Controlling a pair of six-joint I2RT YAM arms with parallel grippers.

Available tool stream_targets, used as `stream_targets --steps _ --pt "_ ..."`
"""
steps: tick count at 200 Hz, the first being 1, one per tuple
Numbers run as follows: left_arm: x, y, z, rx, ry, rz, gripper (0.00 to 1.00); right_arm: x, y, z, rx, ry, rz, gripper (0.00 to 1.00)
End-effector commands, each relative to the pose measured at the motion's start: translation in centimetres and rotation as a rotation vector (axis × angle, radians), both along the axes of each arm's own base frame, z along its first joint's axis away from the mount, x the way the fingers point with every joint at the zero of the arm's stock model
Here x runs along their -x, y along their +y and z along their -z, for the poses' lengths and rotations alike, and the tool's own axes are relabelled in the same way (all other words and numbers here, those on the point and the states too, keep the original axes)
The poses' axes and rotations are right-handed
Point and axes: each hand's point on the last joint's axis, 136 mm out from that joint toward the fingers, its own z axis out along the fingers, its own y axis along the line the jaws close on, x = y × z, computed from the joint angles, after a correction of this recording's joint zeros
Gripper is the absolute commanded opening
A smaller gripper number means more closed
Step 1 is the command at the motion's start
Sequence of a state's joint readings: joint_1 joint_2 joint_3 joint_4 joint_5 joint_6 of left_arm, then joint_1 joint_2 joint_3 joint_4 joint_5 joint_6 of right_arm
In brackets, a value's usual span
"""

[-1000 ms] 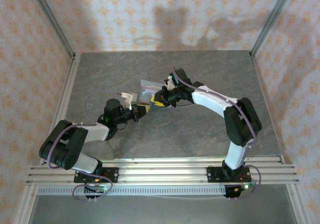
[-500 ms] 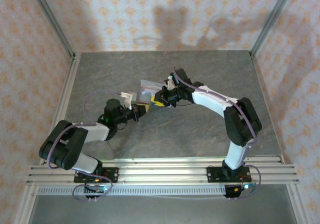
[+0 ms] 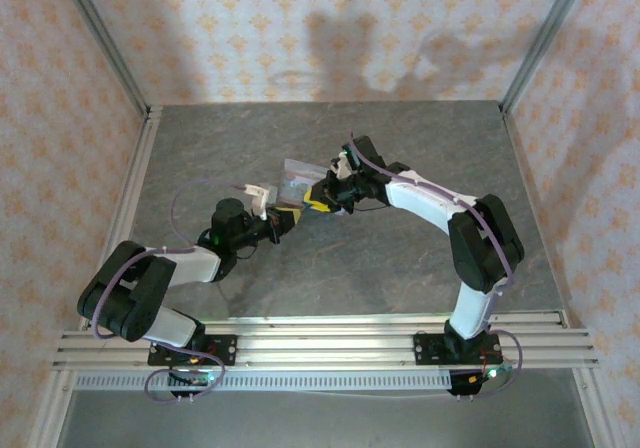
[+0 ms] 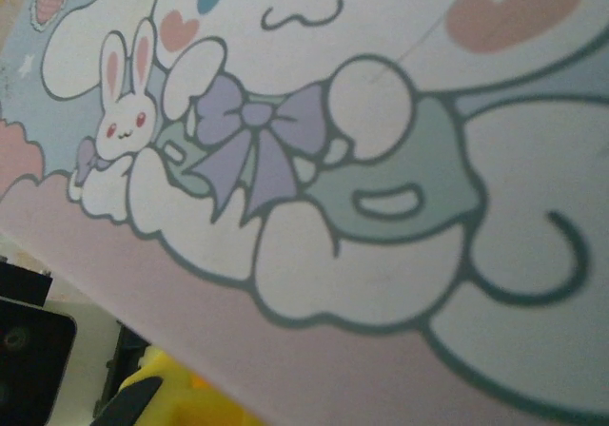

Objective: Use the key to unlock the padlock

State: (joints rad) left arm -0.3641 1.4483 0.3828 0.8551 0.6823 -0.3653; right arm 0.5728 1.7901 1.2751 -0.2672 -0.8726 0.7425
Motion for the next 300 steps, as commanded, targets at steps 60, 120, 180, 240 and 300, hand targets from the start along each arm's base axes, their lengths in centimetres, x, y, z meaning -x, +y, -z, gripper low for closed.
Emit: stream_targets --steps 60,120,180,240,300 --pt "-1.3 -0.7 -1.9 -0.032 -0.104 -0.013 0.00 0.7 1.1 -2.3 -0.074 0.001 -0.037 0.00" --pt "-1.6 -1.8 -2.1 0.019 -0.079 0.033 0.00 0.8 1.1 -2.1 -0.062 0.002 -0.049 0.00" --pt "-2.1 -1.5 -2.5 0.064 -0.088 0.007 0.00 1.5 0.6 -1.2 -0.028 0.017 -0.066 0.00" --pt "-2.1 -1.0 -2.6 0.082 -0.090 -0.020 0.00 1.2 0.6 -1.2 -0.029 0.024 -0.050 0.00" --pt "-1.8 -0.4 -2.1 0.069 -0.090 -0.047 0.00 0.8 0.4 -1.3 -0.036 0.046 -0.014 0.00"
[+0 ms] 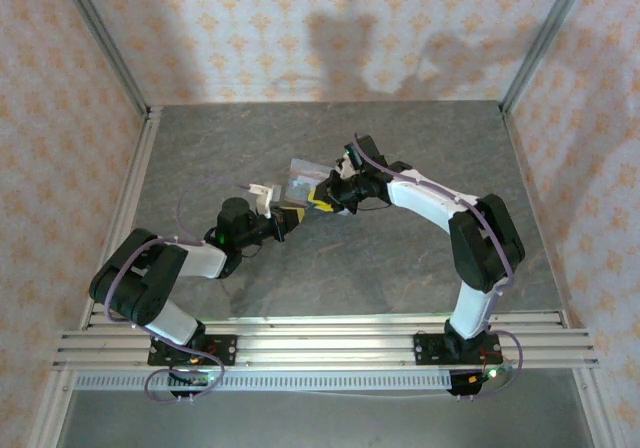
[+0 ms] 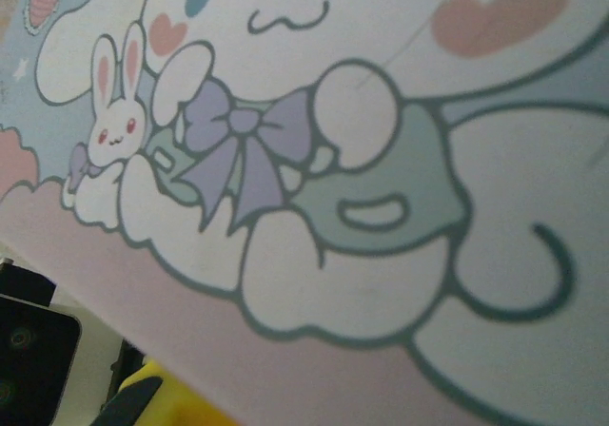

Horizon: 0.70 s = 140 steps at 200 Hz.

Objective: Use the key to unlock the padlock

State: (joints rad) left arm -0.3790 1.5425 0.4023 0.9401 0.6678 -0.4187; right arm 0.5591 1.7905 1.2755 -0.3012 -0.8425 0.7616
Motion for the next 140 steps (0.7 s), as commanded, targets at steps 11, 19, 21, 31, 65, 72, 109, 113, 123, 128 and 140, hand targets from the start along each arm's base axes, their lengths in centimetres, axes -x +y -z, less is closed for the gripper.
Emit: stream_targets --steps 11,19,21,31,65,72,109,113,123,128,140 --pt "-0.90 0.37 -3.09 0.037 -0.123 -0.040 0.00 1.27 1.31 -2.08 -0.074 0.012 -0.057 0.00" --pt "-0.92 0.40 -3.13 0.037 -0.125 -0.042 0.00 1.26 1.28 -2.11 -0.073 0.010 -0.057 0.00" --pt "-0.93 0.40 -3.13 0.036 -0.125 -0.043 0.00 1.28 1.27 -2.08 -0.073 0.012 -0.056 0.00" --pt "-0.93 0.44 -3.16 0.034 -0.126 -0.044 0.00 1.33 1.24 -1.99 -0.072 0.014 -0.056 0.00" --pt "-0.86 0.77 -3.06 0.016 -0.133 -0.059 0.00 1.33 1.16 -1.91 -0.071 0.024 -0.049 0.00" --pt "-0.82 0.83 -2.99 0.013 -0.134 -0.060 0.00 1.35 1.16 -1.87 -0.070 0.030 -0.048 0.00" --pt "-0.78 0.92 -2.98 0.009 -0.137 -0.064 0.00 1.39 1.24 -1.83 -0.071 0.043 -0.049 0.00" --pt "-0.78 0.91 -2.98 0.009 -0.137 -0.063 0.00 1.36 1.25 -1.85 -0.072 0.042 -0.048 0.00" --pt "-0.79 0.91 -2.93 0.007 -0.137 -0.063 0.00 1.26 1.25 -1.93 -0.075 0.042 -0.044 0.00" --pt "-0.75 0.92 -2.88 0.007 -0.136 -0.063 0.00 1.22 1.26 -1.93 -0.076 0.043 -0.041 0.00" --pt "-0.70 0.94 -2.74 0.005 -0.134 -0.062 0.00 1.13 1.30 -1.96 -0.080 0.046 -0.034 0.00"
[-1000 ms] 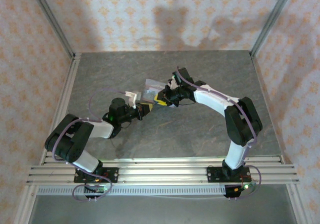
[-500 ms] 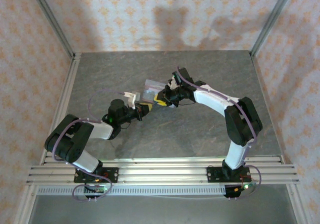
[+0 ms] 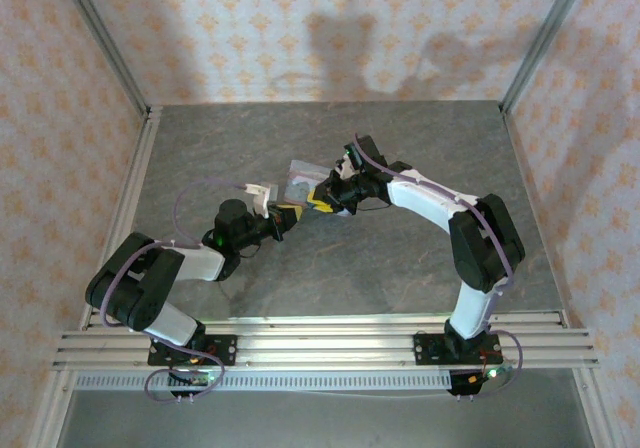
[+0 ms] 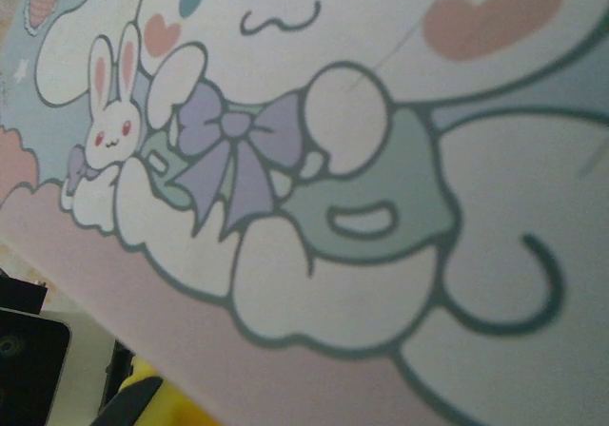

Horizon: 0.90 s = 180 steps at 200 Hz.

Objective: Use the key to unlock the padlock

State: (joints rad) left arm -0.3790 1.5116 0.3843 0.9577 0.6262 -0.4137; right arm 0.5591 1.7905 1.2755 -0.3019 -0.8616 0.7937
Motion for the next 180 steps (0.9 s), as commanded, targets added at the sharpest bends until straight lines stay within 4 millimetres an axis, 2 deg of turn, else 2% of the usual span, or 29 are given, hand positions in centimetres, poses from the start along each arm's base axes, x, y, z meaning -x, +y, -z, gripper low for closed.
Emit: stream_targets --steps 1,140,180 --pt "-0.5 0.3 -2.0 0.006 -0.097 -0.024 0.00 0.9 1.2 -1.8 -0.066 0.012 -0.040 0.00" --pt "-0.9 0.7 -2.7 0.090 -0.090 -0.064 0.00 0.1 1.2 -2.0 -0.102 0.020 0.012 0.00" --pt "-0.8 -0.2 -2.6 0.117 -0.065 -0.030 0.00 -0.1 1.2 -2.0 -0.129 0.024 0.035 0.00"
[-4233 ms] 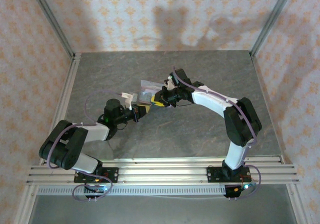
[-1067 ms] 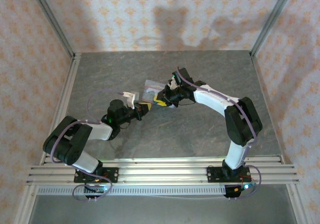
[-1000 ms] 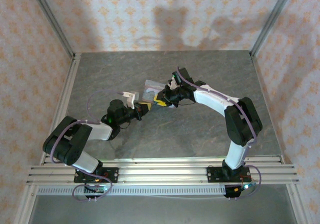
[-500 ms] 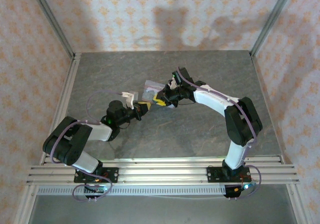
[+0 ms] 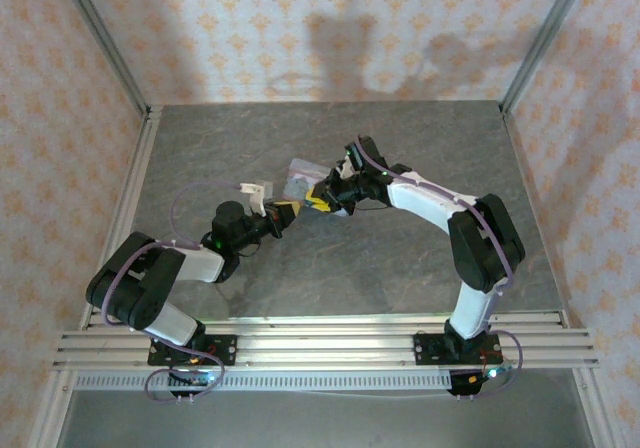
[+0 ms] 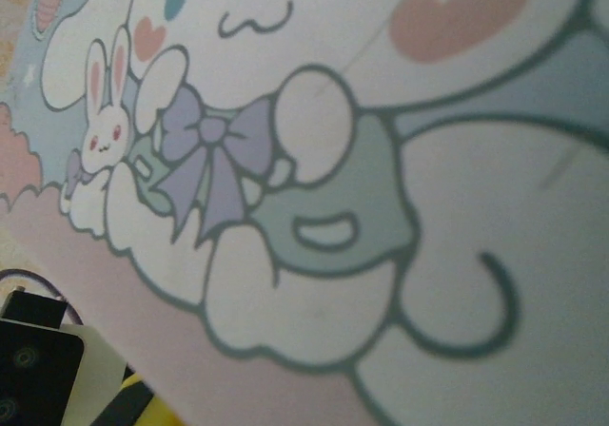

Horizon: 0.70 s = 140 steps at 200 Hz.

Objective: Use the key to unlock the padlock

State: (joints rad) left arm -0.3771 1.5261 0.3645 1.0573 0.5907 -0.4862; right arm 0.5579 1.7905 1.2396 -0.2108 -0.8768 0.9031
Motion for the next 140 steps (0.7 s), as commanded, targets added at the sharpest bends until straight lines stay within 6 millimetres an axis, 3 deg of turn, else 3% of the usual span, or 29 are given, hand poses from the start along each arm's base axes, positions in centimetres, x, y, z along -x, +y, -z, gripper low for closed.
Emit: stream_targets --steps 1,63,140 --pt "-0.3 -0.6 -1.7 0.051 -0.056 0.020 0.00 0.3 0.8 -2.0 -0.080 -0.026 -0.019 0.00" --pt "0.2 -2.7 -0.1 0.056 -0.024 0.076 0.00 0.2 0.8 -1.7 -0.088 -0.015 -0.008 0.00" --pt "-0.1 -2.3 0.0 0.037 -0.021 0.059 0.00 1.0 0.2 -1.3 -0.028 -0.036 -0.059 0.00"
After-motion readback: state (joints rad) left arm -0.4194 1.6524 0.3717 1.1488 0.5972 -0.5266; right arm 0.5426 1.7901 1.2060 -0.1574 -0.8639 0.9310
